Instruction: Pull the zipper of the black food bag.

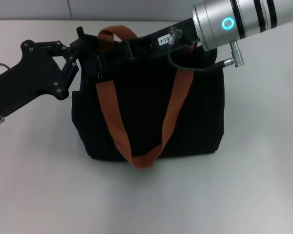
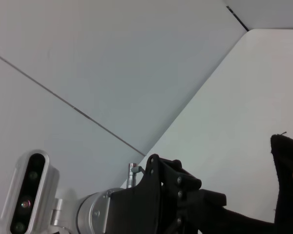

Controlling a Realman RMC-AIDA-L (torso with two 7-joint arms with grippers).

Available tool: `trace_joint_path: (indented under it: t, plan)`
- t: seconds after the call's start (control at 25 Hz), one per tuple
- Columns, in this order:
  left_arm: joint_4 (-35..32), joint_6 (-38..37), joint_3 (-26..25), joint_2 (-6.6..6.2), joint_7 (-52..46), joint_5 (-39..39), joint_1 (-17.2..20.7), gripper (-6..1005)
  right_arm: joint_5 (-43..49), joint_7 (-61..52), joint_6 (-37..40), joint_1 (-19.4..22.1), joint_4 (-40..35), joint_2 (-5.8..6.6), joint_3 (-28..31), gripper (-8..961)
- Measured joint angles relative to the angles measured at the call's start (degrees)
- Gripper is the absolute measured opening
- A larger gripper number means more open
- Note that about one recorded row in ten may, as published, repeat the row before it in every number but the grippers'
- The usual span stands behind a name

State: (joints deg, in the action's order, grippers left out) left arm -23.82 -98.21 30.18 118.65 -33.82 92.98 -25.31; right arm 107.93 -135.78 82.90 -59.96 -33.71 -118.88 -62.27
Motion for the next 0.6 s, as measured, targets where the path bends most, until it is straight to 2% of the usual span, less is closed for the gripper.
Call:
trace_joint_path:
  t: [0.28,0.6]
  plan:
    - [0.0,-0.6,-0.1,0.00,0.0,0.0,0.2,23,0.4,0.2,-0.8,0.1,-0.1,-0.03,-0.5,507]
    - [0.6,-1.0,0.0,0.00,0.0,0.0,0.3,23,0.6,0.2,-2.0,-0.1,-0.1,-0.12,-1.0,406]
